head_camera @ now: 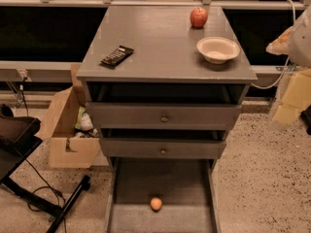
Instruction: Pick orange from bottom drawer and place on counter
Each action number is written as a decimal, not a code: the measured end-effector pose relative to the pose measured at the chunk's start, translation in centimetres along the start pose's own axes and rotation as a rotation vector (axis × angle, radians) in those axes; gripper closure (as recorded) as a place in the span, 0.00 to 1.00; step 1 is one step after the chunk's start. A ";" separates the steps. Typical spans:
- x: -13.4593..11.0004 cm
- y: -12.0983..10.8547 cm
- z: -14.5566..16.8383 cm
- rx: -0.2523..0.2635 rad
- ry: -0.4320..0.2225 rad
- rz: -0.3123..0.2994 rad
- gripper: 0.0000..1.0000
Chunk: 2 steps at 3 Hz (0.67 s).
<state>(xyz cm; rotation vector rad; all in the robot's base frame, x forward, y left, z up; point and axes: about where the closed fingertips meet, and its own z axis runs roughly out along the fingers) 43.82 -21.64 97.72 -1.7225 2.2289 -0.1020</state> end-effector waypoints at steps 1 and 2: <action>0.0 0.0 0.0 0.000 0.000 0.000 0.00; 0.8 0.0 -0.2 0.040 0.010 0.024 0.00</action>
Offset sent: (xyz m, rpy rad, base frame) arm -0.0059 -0.0222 -0.0036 -0.0260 -0.0576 -0.0795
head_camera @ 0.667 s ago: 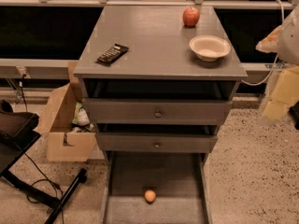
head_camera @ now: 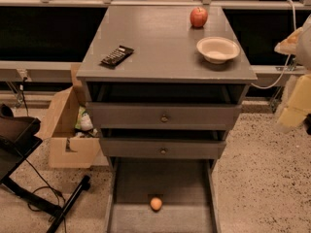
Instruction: Pick orange from bottom drawer and place on counter
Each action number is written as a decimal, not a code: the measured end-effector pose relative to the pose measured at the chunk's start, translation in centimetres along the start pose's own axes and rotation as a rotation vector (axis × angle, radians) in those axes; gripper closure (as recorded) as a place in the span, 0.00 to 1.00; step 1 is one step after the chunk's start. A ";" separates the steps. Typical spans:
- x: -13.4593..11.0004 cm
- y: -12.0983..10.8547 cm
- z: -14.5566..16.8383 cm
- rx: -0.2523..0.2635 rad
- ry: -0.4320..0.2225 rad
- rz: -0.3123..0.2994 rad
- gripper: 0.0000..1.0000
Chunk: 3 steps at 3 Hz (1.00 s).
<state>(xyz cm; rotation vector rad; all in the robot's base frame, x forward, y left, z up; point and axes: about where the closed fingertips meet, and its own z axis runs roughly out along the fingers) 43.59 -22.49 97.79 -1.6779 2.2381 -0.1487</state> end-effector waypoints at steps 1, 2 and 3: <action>2.1 1.0 3.8 -0.019 -0.031 0.038 0.00; 4.2 2.6 11.6 -0.063 -0.104 0.067 0.00; 4.7 2.7 19.4 -0.072 -0.187 0.056 0.00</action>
Offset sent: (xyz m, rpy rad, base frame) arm 0.0808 -0.0238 -0.2046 0.2837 -0.1985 -0.0429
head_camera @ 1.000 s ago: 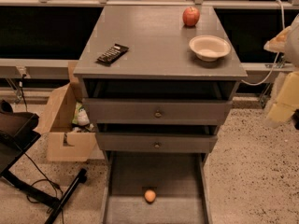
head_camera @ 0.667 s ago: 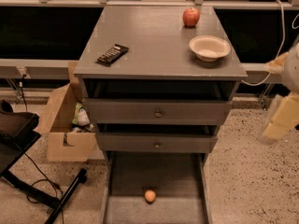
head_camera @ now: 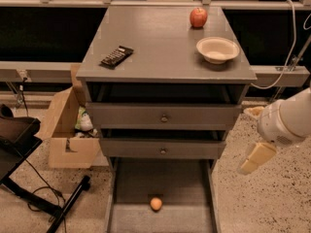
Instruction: Pick orange from bottom drawer and place on counter
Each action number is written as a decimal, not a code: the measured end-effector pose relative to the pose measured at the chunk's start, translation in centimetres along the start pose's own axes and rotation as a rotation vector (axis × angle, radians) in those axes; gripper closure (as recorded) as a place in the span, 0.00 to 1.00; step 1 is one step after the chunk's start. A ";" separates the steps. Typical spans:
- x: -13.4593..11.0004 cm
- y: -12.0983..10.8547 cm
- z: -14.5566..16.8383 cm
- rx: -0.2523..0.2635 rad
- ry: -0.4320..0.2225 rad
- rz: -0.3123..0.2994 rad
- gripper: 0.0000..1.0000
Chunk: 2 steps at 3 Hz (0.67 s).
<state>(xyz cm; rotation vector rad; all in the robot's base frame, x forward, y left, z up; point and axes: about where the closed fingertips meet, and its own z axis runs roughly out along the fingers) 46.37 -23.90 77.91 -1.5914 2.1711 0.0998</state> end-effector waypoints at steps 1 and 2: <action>1.0 -1.7 6.6 0.035 -0.089 -0.018 0.00; 1.4 -3.7 11.2 0.111 -0.161 -0.005 0.00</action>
Offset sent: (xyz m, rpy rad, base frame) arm 0.1076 0.0100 -0.1435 0.1868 -0.2851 -0.0612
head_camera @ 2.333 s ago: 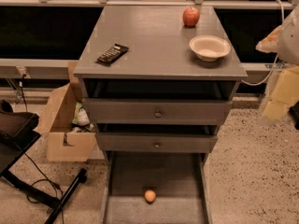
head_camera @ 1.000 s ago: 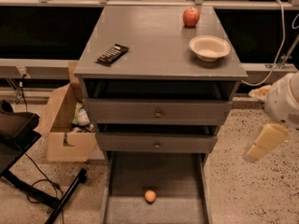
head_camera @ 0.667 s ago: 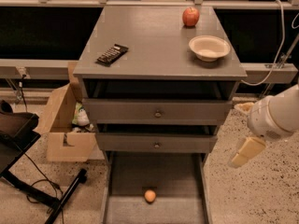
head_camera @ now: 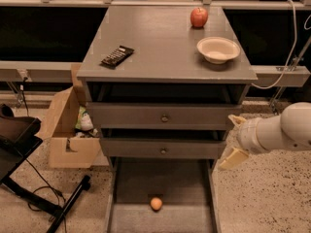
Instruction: Pick orange from bottom drawer and place on counter
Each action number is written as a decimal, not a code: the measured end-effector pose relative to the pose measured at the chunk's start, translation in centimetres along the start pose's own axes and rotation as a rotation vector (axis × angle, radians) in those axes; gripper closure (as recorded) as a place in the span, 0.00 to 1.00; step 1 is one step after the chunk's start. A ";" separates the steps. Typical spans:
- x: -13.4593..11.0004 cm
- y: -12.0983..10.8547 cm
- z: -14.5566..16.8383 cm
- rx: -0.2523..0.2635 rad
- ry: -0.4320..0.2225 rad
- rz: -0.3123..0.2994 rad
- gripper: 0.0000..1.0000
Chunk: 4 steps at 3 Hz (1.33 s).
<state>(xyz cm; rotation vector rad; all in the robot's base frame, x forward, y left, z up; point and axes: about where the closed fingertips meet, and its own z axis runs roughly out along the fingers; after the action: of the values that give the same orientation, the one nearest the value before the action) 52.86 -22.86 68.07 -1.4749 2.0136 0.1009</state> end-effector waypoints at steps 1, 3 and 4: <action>-0.1 -1.2 0.3 0.044 -0.010 0.003 0.00; 1.5 -0.7 4.3 0.011 -0.019 0.021 0.00; 4.7 1.4 12.5 -0.080 -0.033 0.015 0.00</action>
Offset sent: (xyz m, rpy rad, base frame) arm 0.0129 -0.0021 0.0003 0.0042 -0.0411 -0.0242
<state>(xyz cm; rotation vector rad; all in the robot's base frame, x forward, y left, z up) 56.31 -21.08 55.17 -1.4975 2.0152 0.2131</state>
